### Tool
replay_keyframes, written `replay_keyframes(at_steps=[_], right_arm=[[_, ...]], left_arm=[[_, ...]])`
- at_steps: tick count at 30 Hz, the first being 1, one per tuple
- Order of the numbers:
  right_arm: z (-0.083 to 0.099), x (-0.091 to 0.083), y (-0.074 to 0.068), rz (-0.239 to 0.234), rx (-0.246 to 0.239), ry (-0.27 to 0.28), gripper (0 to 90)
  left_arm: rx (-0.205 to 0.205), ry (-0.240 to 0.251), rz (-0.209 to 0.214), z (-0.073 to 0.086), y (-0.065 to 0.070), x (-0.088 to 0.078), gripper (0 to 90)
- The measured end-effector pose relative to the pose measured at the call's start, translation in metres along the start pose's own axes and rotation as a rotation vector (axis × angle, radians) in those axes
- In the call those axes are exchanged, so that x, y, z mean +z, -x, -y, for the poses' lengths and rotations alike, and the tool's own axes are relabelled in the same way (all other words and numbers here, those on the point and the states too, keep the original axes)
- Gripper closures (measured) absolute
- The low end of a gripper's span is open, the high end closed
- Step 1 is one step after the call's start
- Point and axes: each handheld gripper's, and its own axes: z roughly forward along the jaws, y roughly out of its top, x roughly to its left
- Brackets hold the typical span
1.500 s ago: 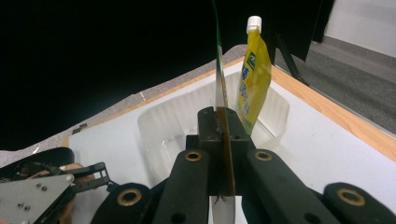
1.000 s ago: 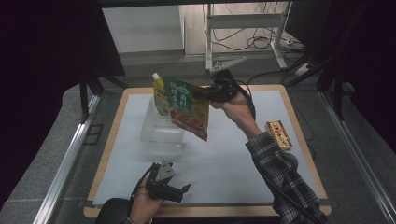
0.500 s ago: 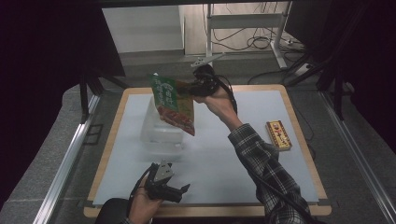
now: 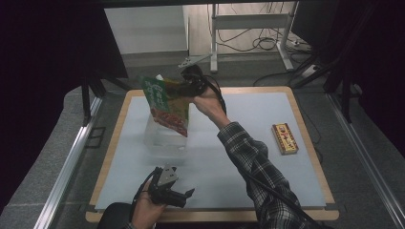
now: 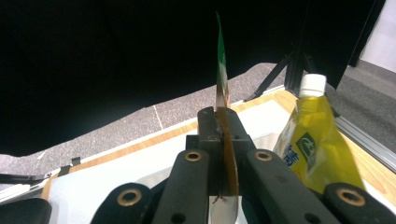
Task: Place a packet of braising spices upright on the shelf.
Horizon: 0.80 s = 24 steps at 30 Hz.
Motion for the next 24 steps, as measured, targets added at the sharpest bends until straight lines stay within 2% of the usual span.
replay_keyframes(at_steps=[7,12,13,15,22,24], right_arm=[[0.011,0.008,0.004,-0.002,0.02,-0.004,88.7],[0.024,0.017,0.006,0.01,0.024,-0.044,88.6],[0.028,0.017,0.008,-0.007,0.041,-0.015,88.6],[0.032,0.016,0.01,-0.017,0.06,0.009,88.5],[0.034,0.013,0.011,0.029,0.047,-0.008,86.5],[0.033,0.012,0.009,0.042,0.032,-0.011,81.9]], left_arm=[[0.0,-0.004,0.003,0.0,0.001,0.001,2.5],[0.011,-0.021,0.004,0.0,0.001,0.002,2.5],[0.014,-0.024,0.002,0.0,0.001,0.002,2.5],[0.015,-0.029,0.002,0.0,0.001,0.002,2.6],[0.017,-0.035,0.003,0.001,0.001,0.003,2.6],[0.016,-0.033,0.004,0.001,0.001,0.003,2.6]])
